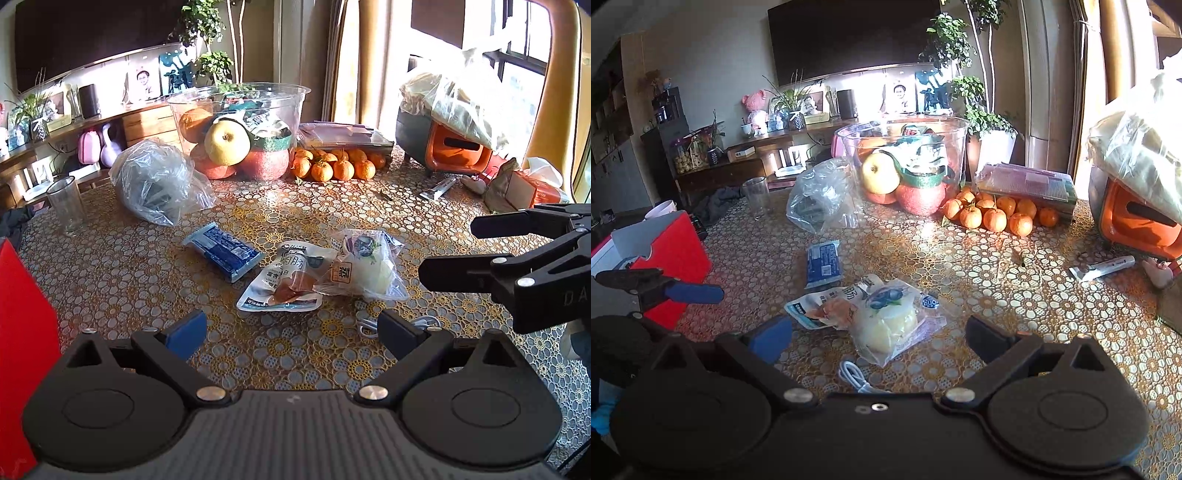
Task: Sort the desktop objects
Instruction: 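Lower the left tool onto the sausage packet while the right tool lowers onto the blueberry pouch bag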
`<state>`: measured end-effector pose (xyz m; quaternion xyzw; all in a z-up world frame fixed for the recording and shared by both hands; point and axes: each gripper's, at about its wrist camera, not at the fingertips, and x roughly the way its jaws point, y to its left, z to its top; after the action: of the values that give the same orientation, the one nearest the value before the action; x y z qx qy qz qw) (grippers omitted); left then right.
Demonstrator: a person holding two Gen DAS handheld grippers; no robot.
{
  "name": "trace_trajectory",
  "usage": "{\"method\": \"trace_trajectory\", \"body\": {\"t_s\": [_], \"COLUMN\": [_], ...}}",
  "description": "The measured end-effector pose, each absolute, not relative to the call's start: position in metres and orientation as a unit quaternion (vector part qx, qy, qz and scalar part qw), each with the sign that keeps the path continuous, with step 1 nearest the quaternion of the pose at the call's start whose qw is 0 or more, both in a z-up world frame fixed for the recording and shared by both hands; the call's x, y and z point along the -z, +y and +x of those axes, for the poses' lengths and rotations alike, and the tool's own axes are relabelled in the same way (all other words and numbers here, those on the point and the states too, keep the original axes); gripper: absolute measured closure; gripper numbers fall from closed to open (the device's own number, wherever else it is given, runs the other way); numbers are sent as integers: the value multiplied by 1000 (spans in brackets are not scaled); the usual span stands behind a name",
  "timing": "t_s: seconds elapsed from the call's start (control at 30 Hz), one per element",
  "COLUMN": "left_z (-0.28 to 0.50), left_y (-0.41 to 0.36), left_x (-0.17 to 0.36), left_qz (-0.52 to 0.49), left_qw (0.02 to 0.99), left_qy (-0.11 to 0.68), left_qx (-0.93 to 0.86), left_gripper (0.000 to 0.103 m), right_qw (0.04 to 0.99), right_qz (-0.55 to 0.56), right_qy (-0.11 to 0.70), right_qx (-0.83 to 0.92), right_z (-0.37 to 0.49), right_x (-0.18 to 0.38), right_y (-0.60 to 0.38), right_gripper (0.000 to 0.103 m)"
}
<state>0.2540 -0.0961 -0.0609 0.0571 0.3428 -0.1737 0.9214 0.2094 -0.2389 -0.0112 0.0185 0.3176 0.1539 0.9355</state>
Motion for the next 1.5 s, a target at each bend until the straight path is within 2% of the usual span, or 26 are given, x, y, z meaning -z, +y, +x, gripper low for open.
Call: {"method": "trace_trajectory", "body": {"t_s": [0.33,0.8,1.0,1.5], "left_z": [286,314,318,333], "left_y": [-107,-109,-112,-113], "left_x": [88,108,112,119], "left_qz": [86,71,78,46], "left_qw": [922,922,921,913], "left_qy": [337,346,343,365], "left_qx": [170,161,169,177], "left_gripper": [4,4,4,7], "right_qw": [926,908,901,903], "right_qz": [31,70,90,103], "right_qy": [353,403,417,410], "right_qx": [-131,-88,-78,-81], "right_z": [249,290,296,294], "right_x": [31,57,66,67], "right_y": [-231,-213,-222,-237], "right_gripper": [5,8,22,27]}}
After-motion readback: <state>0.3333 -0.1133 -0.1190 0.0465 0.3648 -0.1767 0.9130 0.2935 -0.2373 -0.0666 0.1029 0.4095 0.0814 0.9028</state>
